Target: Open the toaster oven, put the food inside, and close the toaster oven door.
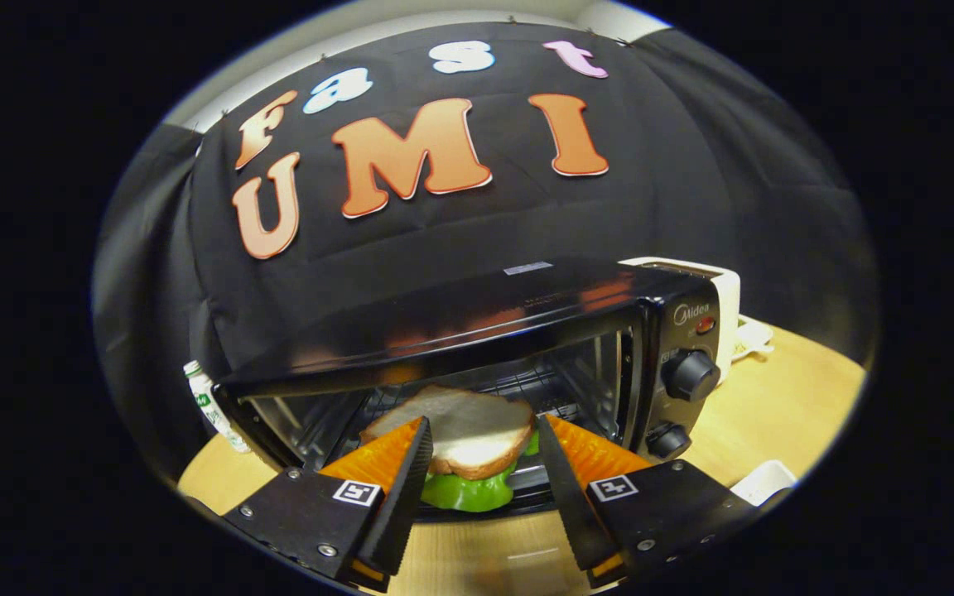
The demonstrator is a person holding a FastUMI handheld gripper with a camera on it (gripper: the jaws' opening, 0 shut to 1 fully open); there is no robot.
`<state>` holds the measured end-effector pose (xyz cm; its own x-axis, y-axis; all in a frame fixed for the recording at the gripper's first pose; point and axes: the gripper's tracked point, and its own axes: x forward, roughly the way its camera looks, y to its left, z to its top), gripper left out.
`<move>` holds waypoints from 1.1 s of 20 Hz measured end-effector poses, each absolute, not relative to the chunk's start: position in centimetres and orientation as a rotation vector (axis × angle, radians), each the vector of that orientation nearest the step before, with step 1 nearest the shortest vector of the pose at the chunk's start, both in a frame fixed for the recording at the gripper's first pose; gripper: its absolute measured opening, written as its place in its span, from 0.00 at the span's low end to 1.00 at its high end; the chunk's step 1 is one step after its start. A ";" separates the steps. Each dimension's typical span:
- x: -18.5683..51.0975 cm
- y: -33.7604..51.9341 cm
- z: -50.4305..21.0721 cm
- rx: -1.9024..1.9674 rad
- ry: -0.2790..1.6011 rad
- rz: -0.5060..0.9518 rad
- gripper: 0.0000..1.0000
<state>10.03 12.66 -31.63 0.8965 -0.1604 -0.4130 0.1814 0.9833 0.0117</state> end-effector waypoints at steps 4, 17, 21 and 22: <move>7.4 13.4 -31.1 -0.015 0.479 -0.101 0.82; -2.4 15.2 -31.9 -0.015 0.675 0.082 0.92; -5.6 14.2 -33.1 -0.041 0.735 0.105 0.93; -6.6 14.2 -33.3 -0.037 0.749 0.120 0.93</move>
